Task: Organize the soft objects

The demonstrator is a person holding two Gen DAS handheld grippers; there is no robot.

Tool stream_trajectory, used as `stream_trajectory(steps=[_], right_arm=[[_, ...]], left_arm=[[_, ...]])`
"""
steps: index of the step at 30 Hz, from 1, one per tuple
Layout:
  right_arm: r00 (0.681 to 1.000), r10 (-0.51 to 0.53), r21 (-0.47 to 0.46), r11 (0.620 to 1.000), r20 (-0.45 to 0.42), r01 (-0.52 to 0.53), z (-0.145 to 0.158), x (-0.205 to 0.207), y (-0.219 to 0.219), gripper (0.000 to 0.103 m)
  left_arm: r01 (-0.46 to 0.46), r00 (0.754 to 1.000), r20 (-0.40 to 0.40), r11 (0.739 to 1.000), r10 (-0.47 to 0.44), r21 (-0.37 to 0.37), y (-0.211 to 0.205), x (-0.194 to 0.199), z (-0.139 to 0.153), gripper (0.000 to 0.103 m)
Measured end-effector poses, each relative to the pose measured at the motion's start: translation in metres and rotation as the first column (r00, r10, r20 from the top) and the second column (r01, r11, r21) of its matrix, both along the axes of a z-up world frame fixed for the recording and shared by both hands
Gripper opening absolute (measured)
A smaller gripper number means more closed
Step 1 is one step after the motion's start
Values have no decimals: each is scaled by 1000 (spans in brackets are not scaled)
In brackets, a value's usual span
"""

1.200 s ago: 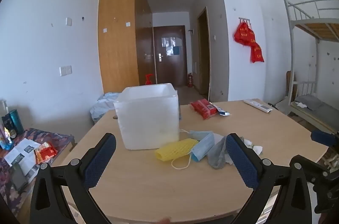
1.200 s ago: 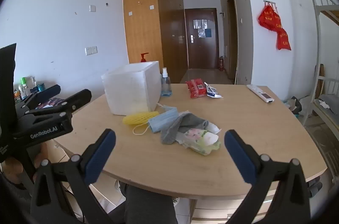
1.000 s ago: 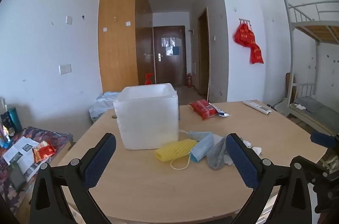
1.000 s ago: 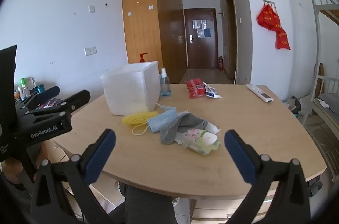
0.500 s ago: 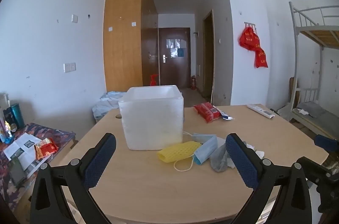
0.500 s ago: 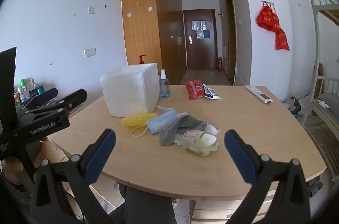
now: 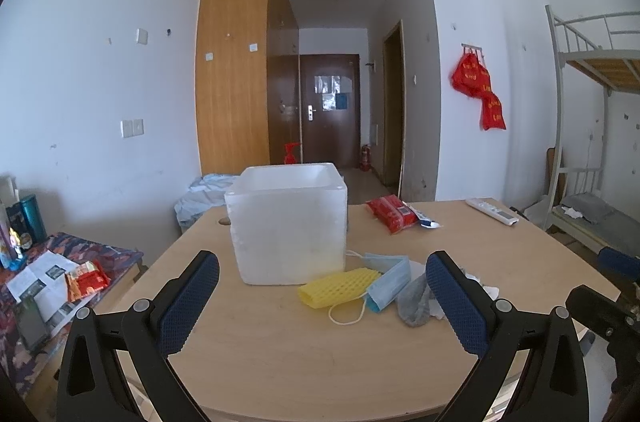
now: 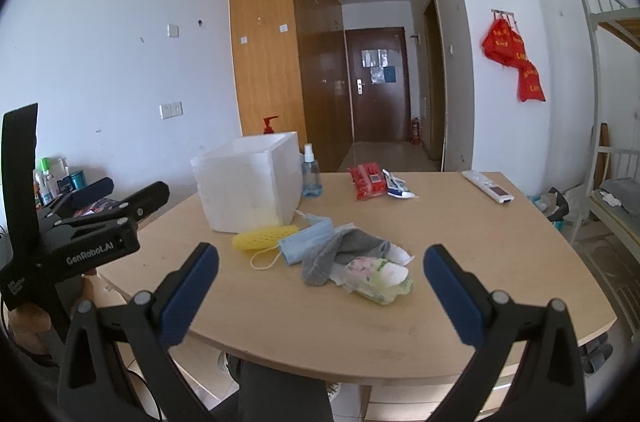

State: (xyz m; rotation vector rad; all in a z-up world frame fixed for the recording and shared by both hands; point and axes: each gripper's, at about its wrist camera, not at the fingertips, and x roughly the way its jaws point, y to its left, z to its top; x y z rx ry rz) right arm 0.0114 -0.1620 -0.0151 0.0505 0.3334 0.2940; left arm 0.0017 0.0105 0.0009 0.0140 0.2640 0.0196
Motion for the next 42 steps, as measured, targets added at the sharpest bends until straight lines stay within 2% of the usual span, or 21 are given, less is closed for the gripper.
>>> stream_trajectory(steps=[9, 42], right_arm=[[999, -1, 8, 1000, 39, 1, 4, -3, 0, 103], [1000, 0, 6, 1000, 28, 0, 1, -1, 3, 103]], left_arm=[[10, 1000, 2, 1000, -10, 6, -2, -2, 0, 103], [9, 1000, -2, 1000, -9, 8, -5, -2, 2, 103]])
